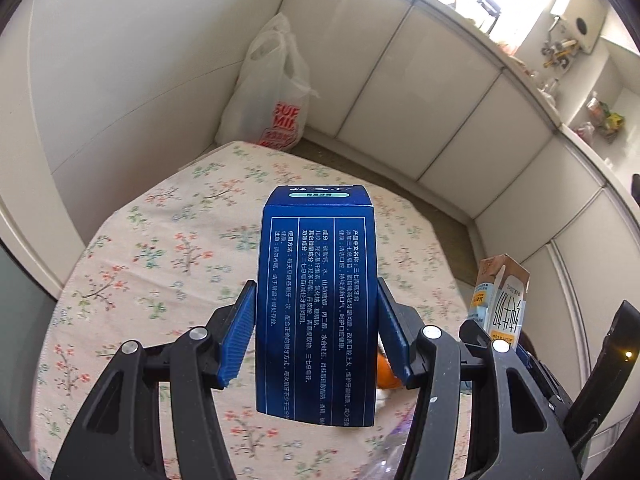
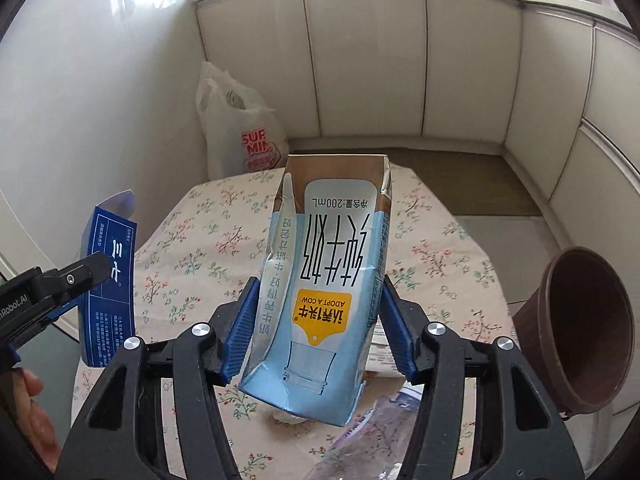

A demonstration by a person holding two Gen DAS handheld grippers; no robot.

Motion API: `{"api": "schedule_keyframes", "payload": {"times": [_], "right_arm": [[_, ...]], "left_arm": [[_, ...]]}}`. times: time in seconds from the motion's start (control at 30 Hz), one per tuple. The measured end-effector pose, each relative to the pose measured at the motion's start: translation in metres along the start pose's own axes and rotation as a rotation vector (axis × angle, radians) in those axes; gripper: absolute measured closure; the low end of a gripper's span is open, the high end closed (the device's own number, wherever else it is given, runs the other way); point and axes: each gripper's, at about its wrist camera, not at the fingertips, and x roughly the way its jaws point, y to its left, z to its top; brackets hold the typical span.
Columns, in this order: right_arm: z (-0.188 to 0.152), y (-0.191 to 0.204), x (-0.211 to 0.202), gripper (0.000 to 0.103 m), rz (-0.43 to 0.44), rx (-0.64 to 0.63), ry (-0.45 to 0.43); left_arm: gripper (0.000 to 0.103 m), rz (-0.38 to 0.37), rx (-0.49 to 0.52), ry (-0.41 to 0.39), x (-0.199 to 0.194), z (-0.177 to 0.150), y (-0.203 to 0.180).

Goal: Collect trash
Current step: 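Lift and carry the blue box and milk carton with both tools toward the bin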

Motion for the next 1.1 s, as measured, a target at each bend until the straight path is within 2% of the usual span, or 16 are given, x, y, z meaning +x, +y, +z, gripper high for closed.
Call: {"api": "schedule_keyframes", "payload": {"times": [0.27, 0.57, 1.1], "right_arm": [[0.006, -0.044, -0.034, 0.048, -0.070, 0.040, -0.102], [0.005, -0.098, -0.061, 0.048, -0.151, 0.105, -0.159], [-0.010, -0.195, -0.104, 0.047, -0.322, 0.214, -0.237]], "left_arm": [[0.047, -0.068, 0.040, -0.062, -0.008, -0.011, -0.051], [0.047, -0.139, 0.140, -0.161, -0.019, -0.025, -0.111], [0.047, -0.257, 0.259, -0.177, -0.018, -0.062, -0.205]]}}
